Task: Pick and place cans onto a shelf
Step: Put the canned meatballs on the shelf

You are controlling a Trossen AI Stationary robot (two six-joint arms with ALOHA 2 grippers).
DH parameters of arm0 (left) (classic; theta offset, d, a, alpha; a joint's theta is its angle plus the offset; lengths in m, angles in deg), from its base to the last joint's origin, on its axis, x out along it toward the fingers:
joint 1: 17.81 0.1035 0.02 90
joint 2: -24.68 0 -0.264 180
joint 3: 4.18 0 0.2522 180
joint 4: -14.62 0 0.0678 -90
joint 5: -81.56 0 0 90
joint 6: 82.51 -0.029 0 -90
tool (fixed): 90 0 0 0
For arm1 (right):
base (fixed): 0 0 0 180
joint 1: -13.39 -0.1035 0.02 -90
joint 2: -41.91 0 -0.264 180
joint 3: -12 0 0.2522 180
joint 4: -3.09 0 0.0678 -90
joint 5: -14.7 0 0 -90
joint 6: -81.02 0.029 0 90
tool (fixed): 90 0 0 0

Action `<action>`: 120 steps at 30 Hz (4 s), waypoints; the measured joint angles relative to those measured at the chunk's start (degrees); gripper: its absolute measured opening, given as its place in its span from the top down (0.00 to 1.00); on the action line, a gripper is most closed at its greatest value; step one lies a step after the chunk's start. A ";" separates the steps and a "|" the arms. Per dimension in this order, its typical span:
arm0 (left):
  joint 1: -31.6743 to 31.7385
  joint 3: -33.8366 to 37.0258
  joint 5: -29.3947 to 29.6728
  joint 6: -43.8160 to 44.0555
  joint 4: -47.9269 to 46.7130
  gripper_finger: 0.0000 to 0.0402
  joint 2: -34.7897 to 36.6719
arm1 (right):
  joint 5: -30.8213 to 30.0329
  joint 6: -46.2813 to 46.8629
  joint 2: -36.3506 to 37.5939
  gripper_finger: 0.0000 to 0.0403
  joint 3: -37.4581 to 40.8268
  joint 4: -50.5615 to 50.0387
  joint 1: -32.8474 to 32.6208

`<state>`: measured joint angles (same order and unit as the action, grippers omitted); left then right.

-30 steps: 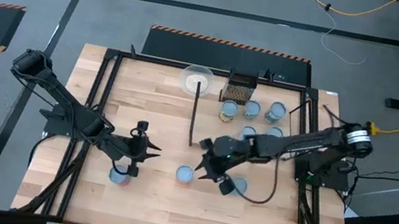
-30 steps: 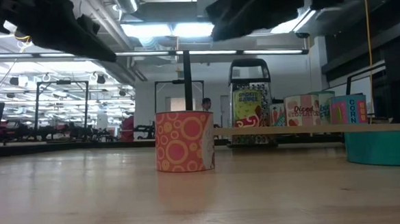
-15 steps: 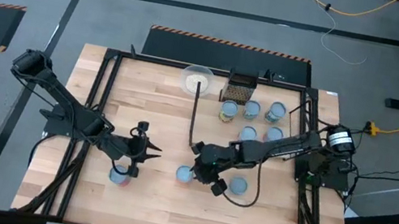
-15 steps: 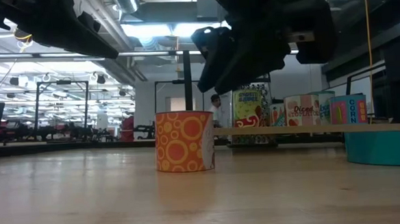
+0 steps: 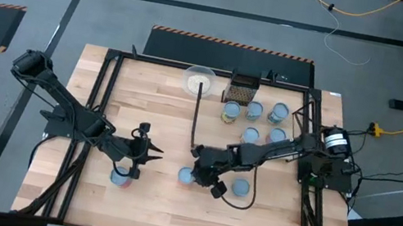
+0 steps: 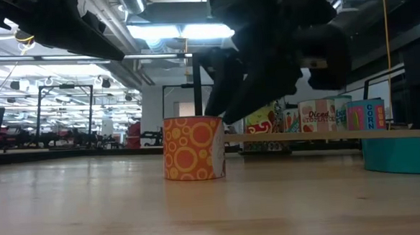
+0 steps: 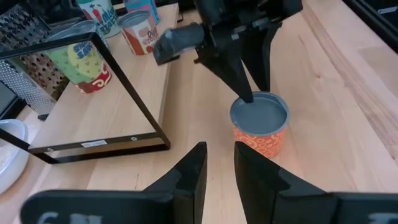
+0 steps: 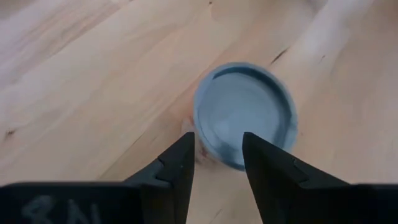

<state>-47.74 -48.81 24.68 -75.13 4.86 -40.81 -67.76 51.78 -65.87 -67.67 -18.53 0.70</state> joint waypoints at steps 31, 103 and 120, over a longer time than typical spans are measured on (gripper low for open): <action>0.00 0.00 0.03 0.00 -0.06 0.82 0.00 | 0.01 3.08 0.19 0.97 0.07 -1.90 -0.13; 0.02 -0.02 0.01 0.04 0.23 0.82 0.00 | -15.01 27.52 23.66 0.95 14.08 -15.04 13.66; 0.00 -0.02 0.01 0.04 0.21 0.82 0.00 | -14.97 27.28 23.64 0.79 14.05 -15.37 13.66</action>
<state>-47.74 -48.83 24.69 -75.09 5.07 -40.81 -82.73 79.06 -42.22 -53.62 -33.89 14.36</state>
